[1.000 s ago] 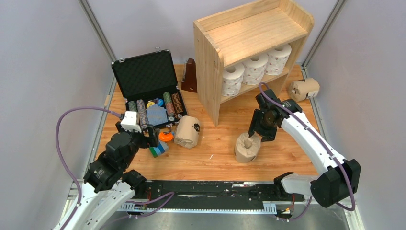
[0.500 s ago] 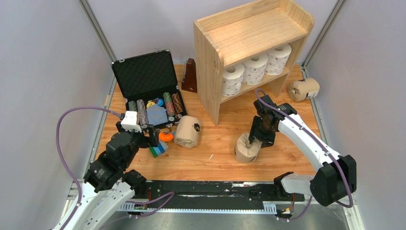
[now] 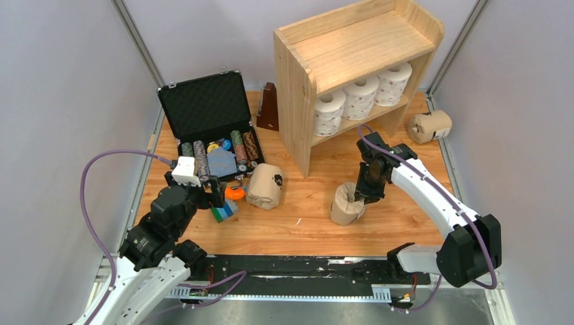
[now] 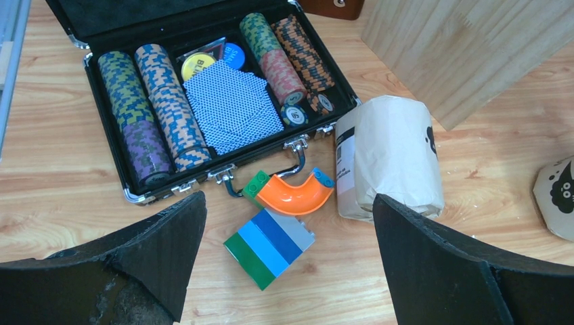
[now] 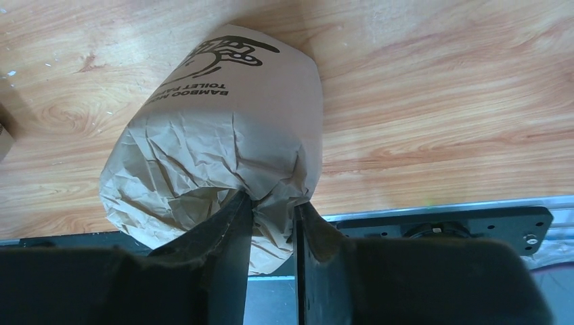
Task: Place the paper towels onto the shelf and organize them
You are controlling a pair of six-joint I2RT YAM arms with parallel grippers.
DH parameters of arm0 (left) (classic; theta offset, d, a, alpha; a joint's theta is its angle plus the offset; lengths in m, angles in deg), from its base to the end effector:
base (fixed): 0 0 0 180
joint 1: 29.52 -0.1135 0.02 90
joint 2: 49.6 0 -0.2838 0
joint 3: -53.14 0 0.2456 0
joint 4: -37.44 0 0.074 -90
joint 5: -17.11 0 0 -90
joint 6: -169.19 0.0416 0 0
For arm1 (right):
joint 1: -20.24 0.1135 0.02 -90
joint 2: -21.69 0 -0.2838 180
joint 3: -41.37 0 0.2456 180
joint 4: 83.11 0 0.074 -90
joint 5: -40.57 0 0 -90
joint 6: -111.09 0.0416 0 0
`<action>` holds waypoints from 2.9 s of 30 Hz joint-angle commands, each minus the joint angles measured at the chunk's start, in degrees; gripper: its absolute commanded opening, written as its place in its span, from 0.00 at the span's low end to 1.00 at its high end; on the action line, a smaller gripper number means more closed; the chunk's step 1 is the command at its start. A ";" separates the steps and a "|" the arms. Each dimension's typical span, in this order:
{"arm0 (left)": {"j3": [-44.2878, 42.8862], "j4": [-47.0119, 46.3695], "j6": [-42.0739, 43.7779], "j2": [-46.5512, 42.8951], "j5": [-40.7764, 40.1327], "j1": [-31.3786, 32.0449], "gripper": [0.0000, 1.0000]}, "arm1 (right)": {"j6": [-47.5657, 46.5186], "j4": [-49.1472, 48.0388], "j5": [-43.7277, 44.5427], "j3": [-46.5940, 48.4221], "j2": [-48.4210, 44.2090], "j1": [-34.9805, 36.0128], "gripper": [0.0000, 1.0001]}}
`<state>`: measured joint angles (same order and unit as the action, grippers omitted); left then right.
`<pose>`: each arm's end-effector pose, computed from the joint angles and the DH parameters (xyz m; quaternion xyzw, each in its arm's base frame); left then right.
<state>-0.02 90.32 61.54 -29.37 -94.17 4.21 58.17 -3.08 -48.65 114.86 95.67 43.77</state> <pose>0.0631 -0.0240 0.3067 0.0076 0.8117 -0.1083 0.5739 0.1894 0.0818 0.2702 0.1181 0.9895 0.0358 0.0748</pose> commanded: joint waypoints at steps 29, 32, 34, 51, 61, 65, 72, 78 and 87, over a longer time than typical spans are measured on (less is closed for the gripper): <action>0.07 -2.00 1.12 3.04 2.63 0.18 1.00 | -16.11 9.65 15.35 78.16 6.05 -10.19 0.16; 0.01 -2.01 1.07 3.35 2.76 0.18 1.00 | -18.18 3.86 14.64 77.25 4.09 -10.25 0.18; 0.00 -2.00 1.04 3.59 2.81 0.18 1.00 | -19.29 1.25 13.79 77.33 3.92 -10.25 0.19; -0.09 -1.92 0.95 3.68 2.90 0.12 1.00 | -22.80 -6.74 10.11 79.27 9.86 -10.26 0.26; -0.09 -1.99 1.04 3.68 3.00 0.19 1.00 | -24.20 -9.44 10.91 79.63 12.08 -10.24 0.34; -0.09 -2.01 1.04 3.77 3.00 0.17 1.00 | -24.81 -10.71 10.96 80.09 13.97 -10.25 0.34; -0.09 -1.89 0.82 3.64 2.55 0.18 1.00 | -25.42 -14.08 9.82 80.87 17.70 -10.20 0.42; -0.09 -1.67 0.64 3.42 2.06 0.14 1.00 | -26.41 -18.83 8.22 82.07 20.27 -10.39 0.50; -0.09 -1.51 0.36 3.33 1.41 0.18 1.00 | -27.88 -25.08 7.63 83.25 21.41 -11.33 0.68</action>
<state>-0.02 90.32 61.58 -25.96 -91.68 4.21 32.06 -23.04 -39.97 195.73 117.52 33.03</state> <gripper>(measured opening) 0.999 0.648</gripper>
